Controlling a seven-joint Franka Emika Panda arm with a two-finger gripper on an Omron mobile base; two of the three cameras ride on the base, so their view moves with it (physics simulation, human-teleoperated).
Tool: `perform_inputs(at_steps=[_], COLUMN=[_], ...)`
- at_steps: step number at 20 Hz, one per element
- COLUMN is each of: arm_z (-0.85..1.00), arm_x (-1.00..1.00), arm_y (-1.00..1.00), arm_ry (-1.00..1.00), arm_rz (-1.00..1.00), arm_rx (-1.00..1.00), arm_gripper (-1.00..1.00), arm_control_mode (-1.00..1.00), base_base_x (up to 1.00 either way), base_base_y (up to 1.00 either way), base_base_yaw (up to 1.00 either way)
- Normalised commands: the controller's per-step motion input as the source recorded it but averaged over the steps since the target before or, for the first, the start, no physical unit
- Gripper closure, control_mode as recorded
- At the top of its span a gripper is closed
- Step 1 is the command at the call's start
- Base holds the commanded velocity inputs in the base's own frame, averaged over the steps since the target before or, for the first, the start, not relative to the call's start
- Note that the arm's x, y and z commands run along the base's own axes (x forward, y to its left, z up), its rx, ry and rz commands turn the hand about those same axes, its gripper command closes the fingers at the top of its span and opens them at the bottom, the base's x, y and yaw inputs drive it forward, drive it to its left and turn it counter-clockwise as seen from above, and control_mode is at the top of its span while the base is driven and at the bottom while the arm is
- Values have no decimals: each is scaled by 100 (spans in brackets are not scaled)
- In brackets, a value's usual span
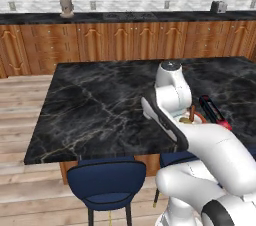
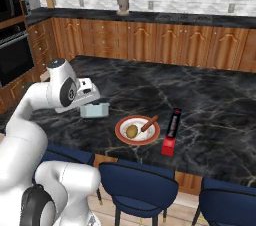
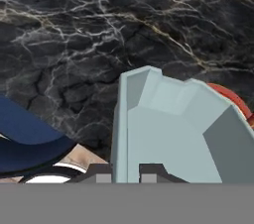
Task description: Retrieve the tupperware and aluminum foil from the cabinet and place them on the dining counter near the plate with hot dog and potato to prepare for storing leftovers.
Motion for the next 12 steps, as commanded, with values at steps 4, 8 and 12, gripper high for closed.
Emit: perform_inputs(at_steps=[4,8,12], arm_z=[-61,-37,-32], arm_x=[20,31,54], arm_y=[25,32,6], arm_ry=[0,0,0], arm_rz=[0,1,0], arm_rx=[0,0,0], arm_gripper=[100,100,100], arm_control_mode=[-100,-100,-100], base_base_x=[0,0,0], base_base_y=[0,0,0], base_base_yaw=[0,0,0])
